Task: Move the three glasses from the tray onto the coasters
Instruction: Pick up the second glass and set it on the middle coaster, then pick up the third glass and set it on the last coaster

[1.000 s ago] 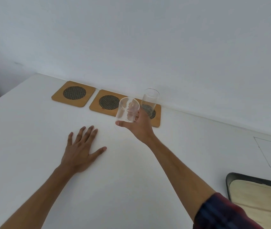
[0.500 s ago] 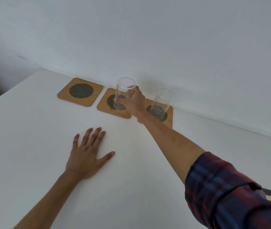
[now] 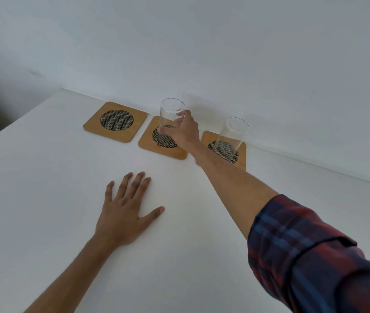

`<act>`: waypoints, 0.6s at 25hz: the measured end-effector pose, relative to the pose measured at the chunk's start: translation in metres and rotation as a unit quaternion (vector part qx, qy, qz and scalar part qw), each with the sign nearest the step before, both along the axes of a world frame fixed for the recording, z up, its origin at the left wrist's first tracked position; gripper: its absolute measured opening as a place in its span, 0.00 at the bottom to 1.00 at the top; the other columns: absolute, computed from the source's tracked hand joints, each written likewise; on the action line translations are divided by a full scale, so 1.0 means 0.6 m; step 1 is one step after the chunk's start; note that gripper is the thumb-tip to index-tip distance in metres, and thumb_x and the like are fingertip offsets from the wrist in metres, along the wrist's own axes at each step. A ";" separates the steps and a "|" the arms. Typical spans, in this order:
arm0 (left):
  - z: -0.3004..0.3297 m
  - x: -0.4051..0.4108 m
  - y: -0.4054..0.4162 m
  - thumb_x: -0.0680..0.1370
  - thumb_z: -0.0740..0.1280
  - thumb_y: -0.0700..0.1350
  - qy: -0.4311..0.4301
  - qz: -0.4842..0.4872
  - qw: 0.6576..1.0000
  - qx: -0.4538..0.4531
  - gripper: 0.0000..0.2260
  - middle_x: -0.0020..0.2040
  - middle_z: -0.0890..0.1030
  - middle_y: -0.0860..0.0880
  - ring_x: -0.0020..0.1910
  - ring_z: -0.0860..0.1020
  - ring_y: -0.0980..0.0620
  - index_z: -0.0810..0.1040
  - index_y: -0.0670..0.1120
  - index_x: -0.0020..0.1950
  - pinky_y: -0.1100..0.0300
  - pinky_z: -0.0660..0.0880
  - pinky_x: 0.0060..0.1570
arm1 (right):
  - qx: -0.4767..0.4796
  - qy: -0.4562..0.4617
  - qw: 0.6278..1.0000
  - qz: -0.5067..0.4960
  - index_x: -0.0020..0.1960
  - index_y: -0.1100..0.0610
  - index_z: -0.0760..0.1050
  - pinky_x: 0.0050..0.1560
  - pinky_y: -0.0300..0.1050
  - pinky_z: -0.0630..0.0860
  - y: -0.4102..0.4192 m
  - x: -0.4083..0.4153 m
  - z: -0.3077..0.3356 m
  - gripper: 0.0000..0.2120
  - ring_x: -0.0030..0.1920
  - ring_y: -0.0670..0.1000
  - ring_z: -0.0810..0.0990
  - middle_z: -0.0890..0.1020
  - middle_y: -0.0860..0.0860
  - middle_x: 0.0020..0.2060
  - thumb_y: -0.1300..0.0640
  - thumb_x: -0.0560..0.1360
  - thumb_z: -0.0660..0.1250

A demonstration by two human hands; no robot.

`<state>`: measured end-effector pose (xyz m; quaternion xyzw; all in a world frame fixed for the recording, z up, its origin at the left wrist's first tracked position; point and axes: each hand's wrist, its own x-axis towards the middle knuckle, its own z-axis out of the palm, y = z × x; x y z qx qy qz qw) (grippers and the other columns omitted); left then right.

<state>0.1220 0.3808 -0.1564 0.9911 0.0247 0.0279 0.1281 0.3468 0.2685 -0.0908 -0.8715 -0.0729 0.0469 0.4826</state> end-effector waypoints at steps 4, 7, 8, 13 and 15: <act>0.003 -0.001 0.000 0.74 0.43 0.72 -0.001 -0.001 1.000 0.000 0.37 0.80 0.49 0.55 0.78 0.43 0.52 0.48 0.54 0.78 0.42 0.41 0.74 | 0.005 0.034 0.999 0.011 0.79 0.59 0.48 0.72 0.54 0.66 -0.013 -0.017 0.026 0.58 0.74 0.58 0.67 0.68 0.59 0.73 0.47 0.63 0.82; 0.005 -0.003 -0.003 0.74 0.43 0.72 0.002 -0.003 1.000 0.002 0.37 0.80 0.49 0.54 0.78 0.43 0.52 0.48 0.54 0.78 0.43 0.41 0.74 | 0.000 -0.032 0.999 -0.007 0.79 0.58 0.52 0.73 0.54 0.65 -0.042 -0.064 0.046 0.52 0.74 0.56 0.66 0.66 0.57 0.75 0.45 0.67 0.78; 0.005 -0.003 -0.002 0.74 0.44 0.72 0.001 -0.004 1.000 -0.001 0.37 0.80 0.49 0.54 0.78 0.43 0.52 0.48 0.54 0.78 0.43 0.41 0.74 | 0.006 -0.057 0.998 -0.011 0.78 0.58 0.57 0.72 0.53 0.66 -0.055 -0.088 0.053 0.46 0.73 0.55 0.67 0.68 0.56 0.74 0.45 0.69 0.77; 0.005 -0.003 -0.002 0.73 0.44 0.72 0.002 -0.006 1.000 -0.003 0.38 0.80 0.51 0.53 0.78 0.45 0.51 0.50 0.54 0.78 0.43 0.42 0.74 | 0.032 -0.140 0.990 0.002 0.57 0.55 0.79 0.55 0.48 0.79 -0.139 -0.224 0.069 0.15 0.54 0.44 0.81 0.83 0.48 0.53 0.52 0.73 0.74; 0.008 -0.005 -0.004 0.73 0.45 0.72 -0.004 -0.005 1.000 -0.008 0.38 0.80 0.53 0.53 0.78 0.47 0.50 0.52 0.53 0.77 0.42 0.43 0.74 | 0.030 -0.118 0.992 0.019 0.50 0.55 0.81 0.49 0.44 0.81 -0.179 -0.273 0.078 0.08 0.47 0.42 0.84 0.85 0.44 0.46 0.53 0.74 0.74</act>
